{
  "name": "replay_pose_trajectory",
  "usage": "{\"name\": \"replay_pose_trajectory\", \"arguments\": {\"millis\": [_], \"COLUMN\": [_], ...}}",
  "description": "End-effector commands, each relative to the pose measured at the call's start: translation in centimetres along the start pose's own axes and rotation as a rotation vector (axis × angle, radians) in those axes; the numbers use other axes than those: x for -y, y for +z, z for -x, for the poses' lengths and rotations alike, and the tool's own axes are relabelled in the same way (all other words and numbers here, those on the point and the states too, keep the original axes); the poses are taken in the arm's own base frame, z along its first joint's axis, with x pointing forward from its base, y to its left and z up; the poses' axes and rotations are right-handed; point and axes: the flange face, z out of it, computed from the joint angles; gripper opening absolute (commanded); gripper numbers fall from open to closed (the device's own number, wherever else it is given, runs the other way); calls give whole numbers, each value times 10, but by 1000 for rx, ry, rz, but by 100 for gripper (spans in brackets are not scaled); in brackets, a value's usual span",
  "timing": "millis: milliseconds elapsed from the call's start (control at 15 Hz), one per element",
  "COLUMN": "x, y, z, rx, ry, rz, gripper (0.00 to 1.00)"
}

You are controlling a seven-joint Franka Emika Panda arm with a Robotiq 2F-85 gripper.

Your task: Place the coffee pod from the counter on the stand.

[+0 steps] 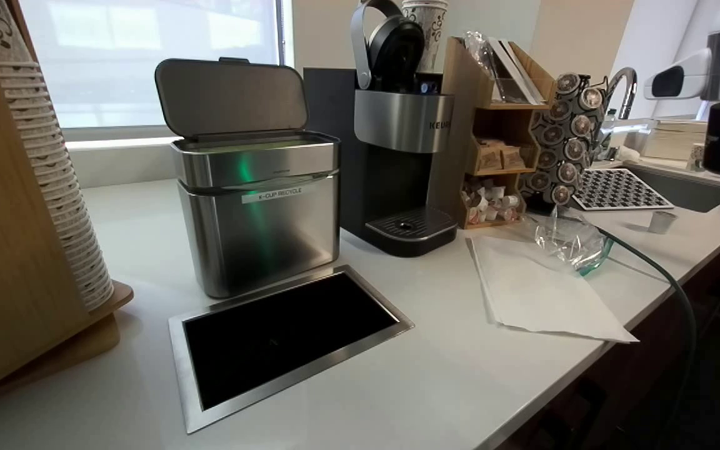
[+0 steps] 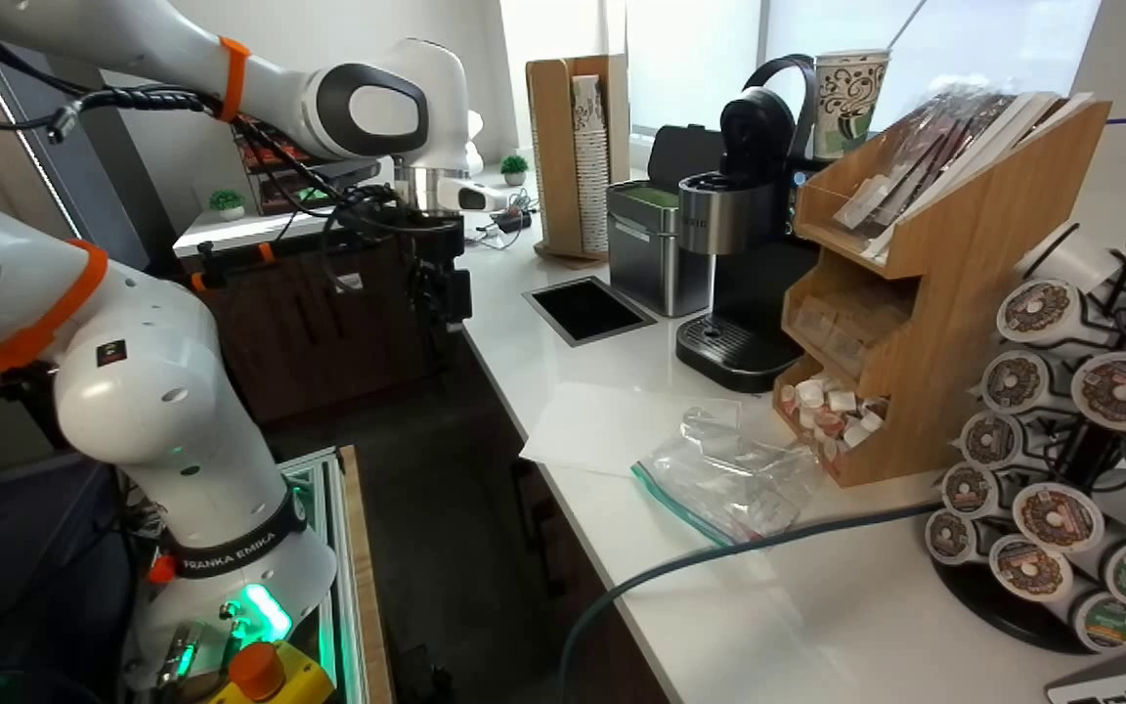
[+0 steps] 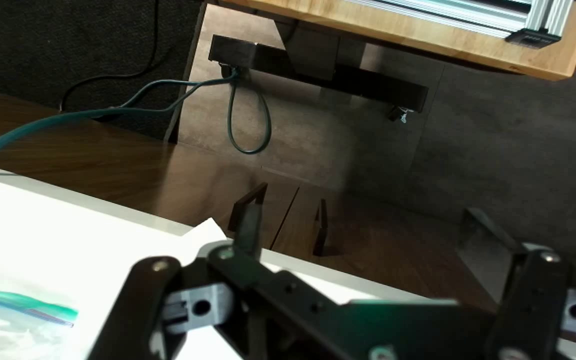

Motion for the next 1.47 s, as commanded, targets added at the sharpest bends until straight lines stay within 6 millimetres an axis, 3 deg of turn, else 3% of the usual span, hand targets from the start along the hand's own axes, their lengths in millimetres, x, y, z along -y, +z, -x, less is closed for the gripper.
{"name": "replay_pose_trajectory", "arguments": {"millis": [0,200,333,533,667,733,800,933,1267,1400], "x": [-9,-41,-79,-139,-165,-174,-164,-176,-176,-197], "y": [0,8,-5,-5,4,-1,1,0,-2,1], "z": [5,21,19,35,52,56,42,50,51,52], "rx": [2,-6,-19,-36,-48,-43,-33,-41,-49,-61], "ry": [35,157,255,385,448,482,438,475,485,606], "rz": [-11,-35,-36,-30,-38,-42,-53,-60,-62,-66], "gripper": [100,100,100,100,100,100,100,100,100,100]}}
